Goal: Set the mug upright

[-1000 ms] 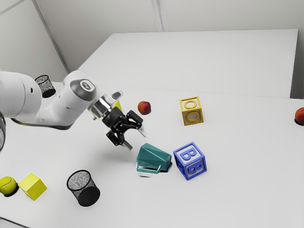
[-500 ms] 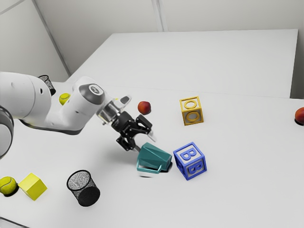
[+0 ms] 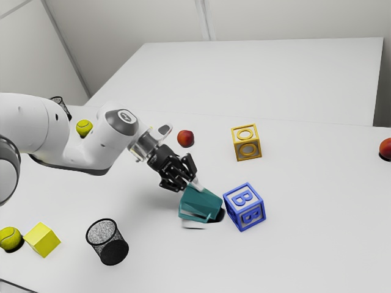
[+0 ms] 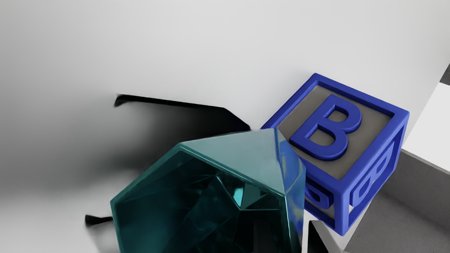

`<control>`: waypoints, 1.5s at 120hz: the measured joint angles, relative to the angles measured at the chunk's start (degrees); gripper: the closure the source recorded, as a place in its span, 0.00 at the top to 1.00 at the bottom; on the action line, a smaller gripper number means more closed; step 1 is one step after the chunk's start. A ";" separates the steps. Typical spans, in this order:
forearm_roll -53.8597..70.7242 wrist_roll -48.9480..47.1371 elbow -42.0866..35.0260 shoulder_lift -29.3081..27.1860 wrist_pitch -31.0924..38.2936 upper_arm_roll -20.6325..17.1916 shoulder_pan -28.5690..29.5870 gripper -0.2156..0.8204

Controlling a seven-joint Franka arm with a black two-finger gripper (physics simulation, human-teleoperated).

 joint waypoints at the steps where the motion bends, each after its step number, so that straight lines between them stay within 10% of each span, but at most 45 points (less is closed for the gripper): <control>1: -0.01 0.00 0.00 -0.01 0.01 -0.02 0.00 0.17; 68: 3.73 -0.47 1.68 -4.18 -1.49 -0.18 -0.15 0.04; 130: 56.51 -9.54 2.21 -10.65 6.83 -2.89 2.70 0.03; 180: 64.11 -15.83 5.77 -6.17 7.88 -4.38 -5.06 0.03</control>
